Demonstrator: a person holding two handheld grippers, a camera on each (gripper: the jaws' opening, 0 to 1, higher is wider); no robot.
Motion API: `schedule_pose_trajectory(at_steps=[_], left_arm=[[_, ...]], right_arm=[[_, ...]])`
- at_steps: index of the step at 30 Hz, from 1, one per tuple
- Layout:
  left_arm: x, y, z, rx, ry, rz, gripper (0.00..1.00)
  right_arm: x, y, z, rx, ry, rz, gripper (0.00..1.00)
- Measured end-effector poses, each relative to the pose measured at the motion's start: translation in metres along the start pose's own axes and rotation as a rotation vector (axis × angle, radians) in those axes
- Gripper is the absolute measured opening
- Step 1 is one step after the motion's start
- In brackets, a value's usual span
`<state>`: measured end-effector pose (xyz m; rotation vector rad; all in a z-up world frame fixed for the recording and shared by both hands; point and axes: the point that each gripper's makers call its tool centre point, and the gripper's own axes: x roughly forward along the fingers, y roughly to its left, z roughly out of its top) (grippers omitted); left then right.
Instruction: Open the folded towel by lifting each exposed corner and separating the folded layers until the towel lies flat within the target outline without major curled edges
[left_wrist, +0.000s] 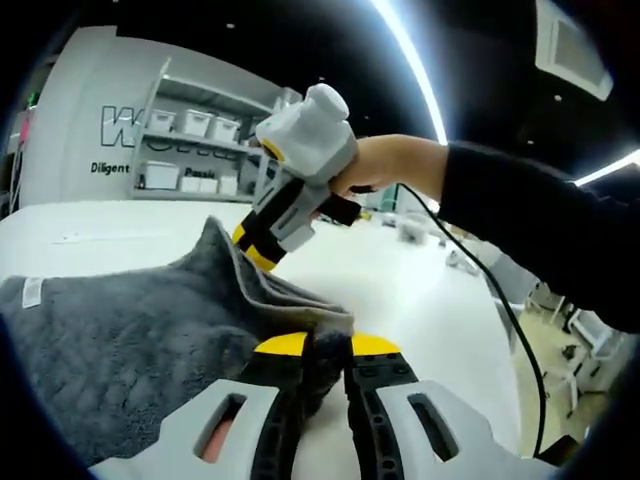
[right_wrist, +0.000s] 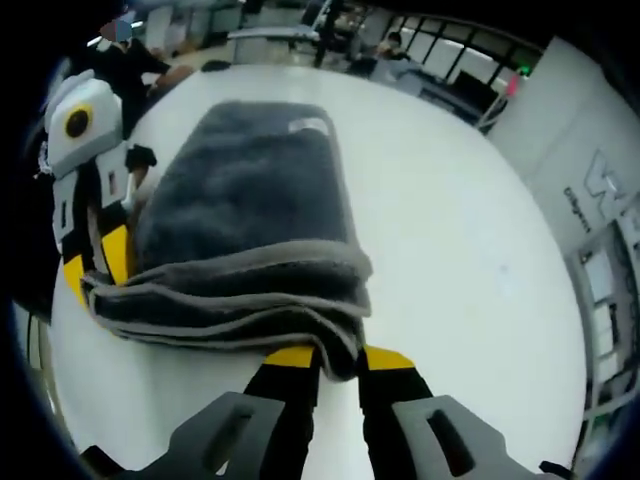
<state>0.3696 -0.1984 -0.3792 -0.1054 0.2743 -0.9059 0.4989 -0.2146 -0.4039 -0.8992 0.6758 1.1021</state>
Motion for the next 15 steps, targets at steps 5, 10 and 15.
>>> schedule_pose_trajectory(at_steps=[5,10,15], left_arm=[[0.001,-0.002,-0.001,-0.008,0.002,-0.006,0.15],[0.002,-0.003,-0.002,-0.009,0.005,-0.012,0.17],[0.002,-0.006,-0.004,-0.007,0.014,-0.024,0.21]], right_arm=[[0.000,-0.003,-0.016,-0.010,0.041,-0.020,0.12],[-0.006,-0.008,-0.027,0.009,0.055,-0.048,0.14],[-0.017,-0.017,-0.030,0.025,0.034,-0.087,0.18]])
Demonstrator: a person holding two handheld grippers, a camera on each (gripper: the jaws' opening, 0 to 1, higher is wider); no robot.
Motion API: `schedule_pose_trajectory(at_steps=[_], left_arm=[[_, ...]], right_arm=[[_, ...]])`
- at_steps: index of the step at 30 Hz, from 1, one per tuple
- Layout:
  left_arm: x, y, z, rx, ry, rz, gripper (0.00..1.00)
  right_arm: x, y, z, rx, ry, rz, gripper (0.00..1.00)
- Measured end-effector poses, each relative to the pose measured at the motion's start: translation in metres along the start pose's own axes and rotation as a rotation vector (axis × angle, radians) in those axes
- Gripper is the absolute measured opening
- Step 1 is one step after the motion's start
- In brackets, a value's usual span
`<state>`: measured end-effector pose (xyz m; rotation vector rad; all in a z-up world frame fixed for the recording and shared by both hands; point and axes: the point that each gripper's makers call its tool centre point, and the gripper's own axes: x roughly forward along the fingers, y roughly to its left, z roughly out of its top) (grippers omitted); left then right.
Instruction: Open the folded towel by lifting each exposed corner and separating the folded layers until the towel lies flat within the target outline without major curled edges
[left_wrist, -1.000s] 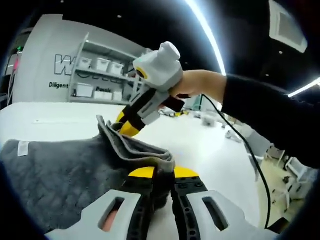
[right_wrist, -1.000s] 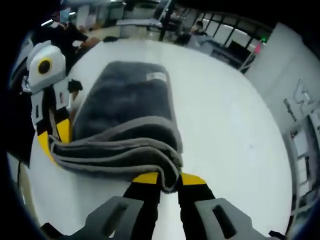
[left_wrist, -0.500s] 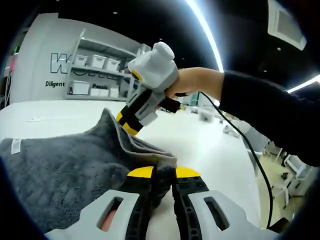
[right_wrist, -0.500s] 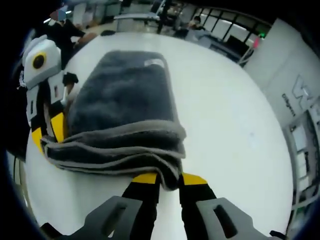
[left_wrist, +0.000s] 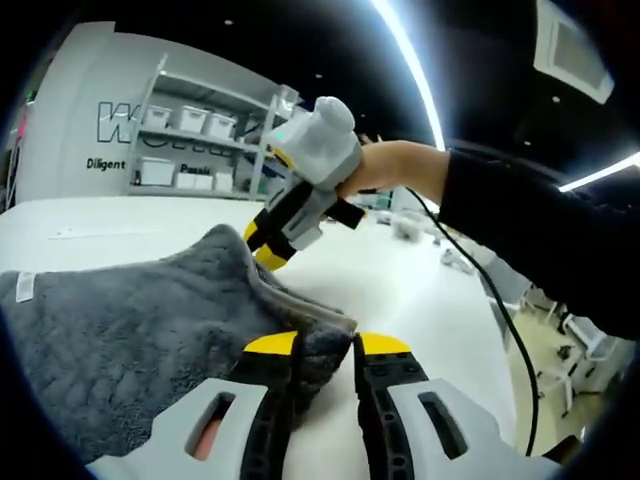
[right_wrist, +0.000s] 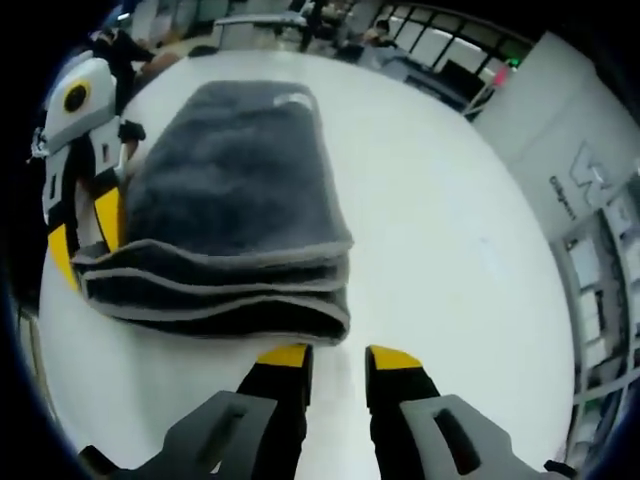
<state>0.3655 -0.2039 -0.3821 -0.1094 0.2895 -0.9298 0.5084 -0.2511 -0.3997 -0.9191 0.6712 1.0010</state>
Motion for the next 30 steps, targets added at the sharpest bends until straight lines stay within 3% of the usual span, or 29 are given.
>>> schedule_pose_trajectory(at_steps=[6,8,9,12,15,17,21,25,30], left_arm=[[0.001,-0.003,-0.002,-0.002,0.009,-0.012,0.25],[0.001,-0.003,-0.002,-0.006,0.012,-0.016,0.29],[0.001,-0.004,-0.003,-0.008,0.012,-0.018,0.32],[0.002,-0.011,-0.003,-0.012,0.010,-0.046,0.44],[0.002,-0.023,-0.003,0.011,0.006,-0.080,0.58],[0.001,-0.034,-0.003,0.029,0.007,-0.114,0.69],[-0.007,-0.039,0.005,0.102,-0.005,-0.113,0.79],[-0.017,-0.034,0.027,0.166,-0.078,-0.093,1.00],[-0.026,-0.011,0.040,0.198,-0.070,-0.038,1.00]], right_arm=[[-0.012,-0.009,0.009,0.015,-0.047,-0.038,0.21],[-0.012,-0.011,0.008,0.008,-0.044,-0.051,0.26],[-0.014,-0.022,0.005,-0.009,-0.024,-0.116,0.35],[-0.014,-0.034,0.002,-0.014,-0.013,-0.178,0.73],[-0.020,-0.050,0.000,0.024,-0.023,-0.248,0.95],[-0.020,-0.044,-0.003,0.086,-0.027,-0.207,0.96],[-0.021,-0.046,-0.010,0.082,-0.007,-0.231,1.00],[-0.027,-0.043,-0.009,0.095,-0.017,-0.239,1.00],[-0.036,-0.040,-0.008,0.078,-0.015,-0.248,1.00]])
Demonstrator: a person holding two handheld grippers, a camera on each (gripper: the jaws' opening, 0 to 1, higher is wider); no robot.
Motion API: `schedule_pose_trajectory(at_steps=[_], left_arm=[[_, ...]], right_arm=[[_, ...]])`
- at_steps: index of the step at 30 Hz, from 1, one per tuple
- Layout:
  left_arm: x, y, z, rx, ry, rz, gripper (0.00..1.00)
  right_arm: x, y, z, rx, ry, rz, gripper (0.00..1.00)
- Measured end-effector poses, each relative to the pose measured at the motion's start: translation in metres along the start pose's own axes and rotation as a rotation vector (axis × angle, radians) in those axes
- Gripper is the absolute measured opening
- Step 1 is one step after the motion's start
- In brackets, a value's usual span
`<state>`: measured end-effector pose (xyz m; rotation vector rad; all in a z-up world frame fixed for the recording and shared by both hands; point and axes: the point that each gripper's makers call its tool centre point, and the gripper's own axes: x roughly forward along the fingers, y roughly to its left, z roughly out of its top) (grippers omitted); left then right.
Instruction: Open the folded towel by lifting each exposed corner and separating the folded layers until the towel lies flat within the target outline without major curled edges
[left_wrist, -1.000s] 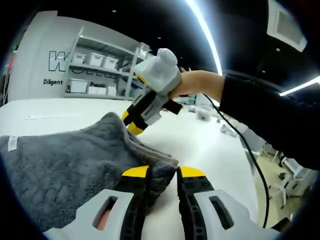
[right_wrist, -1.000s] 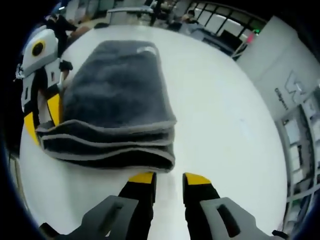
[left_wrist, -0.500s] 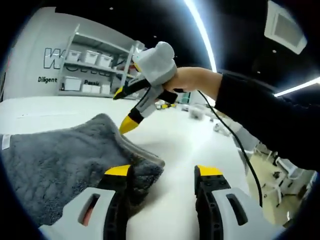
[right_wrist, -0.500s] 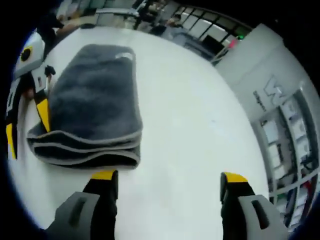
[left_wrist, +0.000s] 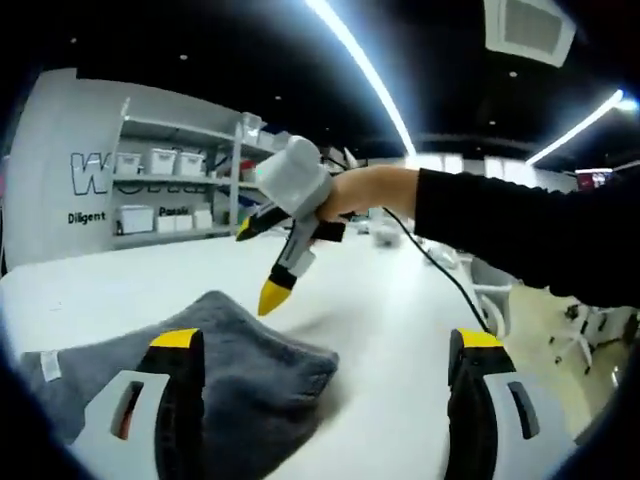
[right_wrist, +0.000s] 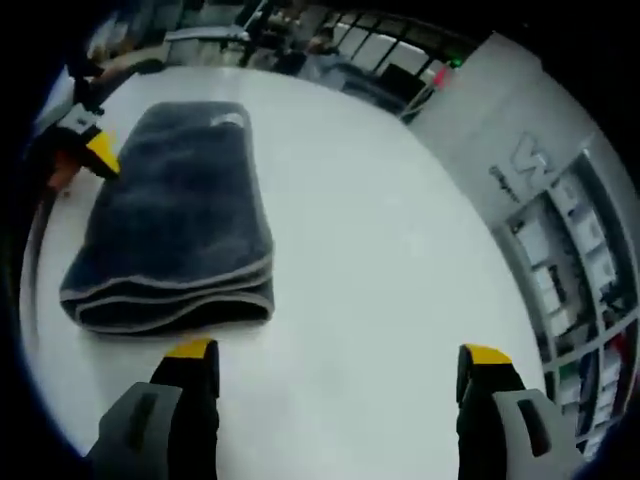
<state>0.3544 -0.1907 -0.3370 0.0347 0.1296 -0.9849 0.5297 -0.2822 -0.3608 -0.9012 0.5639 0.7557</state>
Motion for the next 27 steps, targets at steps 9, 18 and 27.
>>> schedule_pose_trajectory(at_steps=[9,18,27], left_arm=[[-0.020,0.039,0.017,-0.022,0.000,0.050,1.00],[-0.072,0.099,0.025,-0.012,-0.020,0.170,1.00],[-0.138,0.159,0.025,0.033,0.020,0.305,1.00]], right_arm=[[-0.022,-0.014,0.011,0.149,-0.015,-0.072,0.99],[-0.048,0.006,0.031,0.348,-0.165,-0.125,0.97],[-0.077,0.027,0.043,0.475,-0.331,-0.233,0.96]])
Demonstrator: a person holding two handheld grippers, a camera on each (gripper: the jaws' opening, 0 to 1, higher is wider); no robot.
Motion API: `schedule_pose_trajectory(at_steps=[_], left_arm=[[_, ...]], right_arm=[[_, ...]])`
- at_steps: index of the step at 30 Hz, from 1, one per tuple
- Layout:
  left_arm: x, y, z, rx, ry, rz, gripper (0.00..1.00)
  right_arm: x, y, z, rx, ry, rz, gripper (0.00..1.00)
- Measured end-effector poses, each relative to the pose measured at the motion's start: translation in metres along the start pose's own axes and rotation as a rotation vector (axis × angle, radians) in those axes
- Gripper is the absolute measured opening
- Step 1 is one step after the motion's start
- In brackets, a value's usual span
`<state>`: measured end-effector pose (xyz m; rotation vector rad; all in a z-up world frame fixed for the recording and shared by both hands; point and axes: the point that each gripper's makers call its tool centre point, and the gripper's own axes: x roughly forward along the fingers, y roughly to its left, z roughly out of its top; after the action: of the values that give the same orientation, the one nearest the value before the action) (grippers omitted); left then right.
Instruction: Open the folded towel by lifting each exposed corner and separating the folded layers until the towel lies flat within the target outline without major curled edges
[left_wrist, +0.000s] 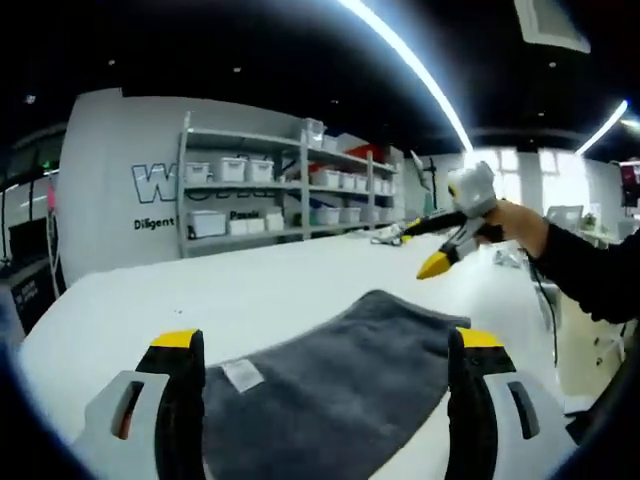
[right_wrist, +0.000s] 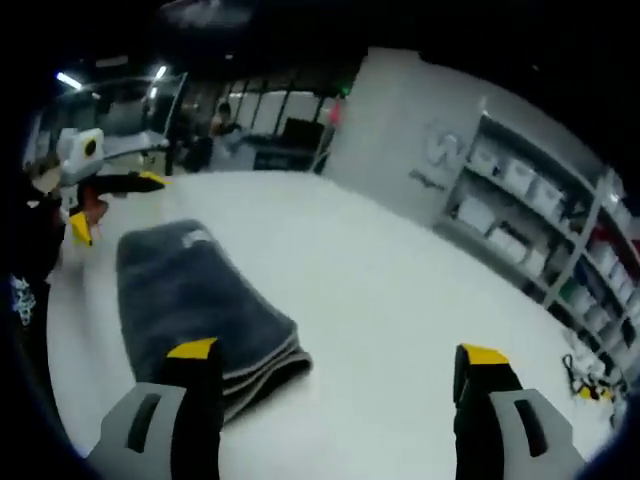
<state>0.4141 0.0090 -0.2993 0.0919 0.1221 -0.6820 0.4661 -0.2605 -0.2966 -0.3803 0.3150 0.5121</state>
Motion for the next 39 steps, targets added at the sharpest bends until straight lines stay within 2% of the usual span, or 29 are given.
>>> schedule_pose_trajectory(at_steps=[3,5,7,9,12,13,16,19,22,24,26,28,30,37,39], left_arm=[[-0.019,0.023,0.006,0.012,-0.006,0.041,1.00],[-0.028,0.029,0.007,0.009,-0.005,0.035,0.96],[-0.035,0.031,0.004,-0.003,0.012,0.021,0.94],[-0.041,0.036,0.002,-0.014,0.012,0.033,0.95],[-0.052,0.044,-0.005,0.006,0.026,0.062,0.97],[-0.055,0.048,-0.007,0.008,0.030,0.068,0.97],[-0.067,0.056,-0.012,-0.006,0.040,0.076,0.97],[-0.078,0.063,-0.011,-0.013,0.035,0.095,0.97],[-0.084,0.065,-0.007,-0.015,0.020,0.112,0.96],[-0.088,0.064,-0.005,-0.012,0.015,0.114,0.95],[-0.093,0.063,-0.004,-0.003,0.009,0.117,0.95],[-0.097,0.063,-0.005,-0.001,0.010,0.119,0.94],[-0.101,0.062,-0.009,-0.003,0.015,0.116,0.94],[-0.103,0.061,-0.026,-0.029,0.041,0.100,0.92],[-0.100,0.062,-0.034,-0.050,0.058,0.090,0.86]], right_arm=[[-0.007,0.014,0.009,0.044,-0.110,-0.029,0.97],[-0.006,0.015,0.004,0.034,-0.106,-0.037,0.99],[-0.011,0.023,0.004,0.018,-0.128,-0.078,0.99],[-0.020,0.034,0.005,0.009,-0.160,-0.092,0.99],[-0.038,0.048,0.004,0.080,-0.212,-0.088,0.99],[-0.042,0.051,0.003,0.079,-0.218,-0.081,0.99],[-0.054,0.062,-0.005,0.071,-0.215,-0.075,0.99],[-0.067,0.063,-0.013,0.053,-0.203,-0.111,0.99],[-0.079,0.063,-0.014,0.095,-0.230,-0.114,0.99],[-0.088,0.058,-0.018,0.128,-0.247,-0.146,0.93],[-0.094,0.056,-0.028,0.134,-0.222,-0.175,0.91],[-0.099,0.056,-0.034,0.152,-0.207,-0.177,0.94],[-0.101,0.057,-0.035,0.186,-0.203,-0.171,1.00],[-0.100,0.065,-0.032,0.165,-0.190,-0.158,0.99],[-0.096,0.069,-0.030,0.150,-0.182,-0.147,0.99]])
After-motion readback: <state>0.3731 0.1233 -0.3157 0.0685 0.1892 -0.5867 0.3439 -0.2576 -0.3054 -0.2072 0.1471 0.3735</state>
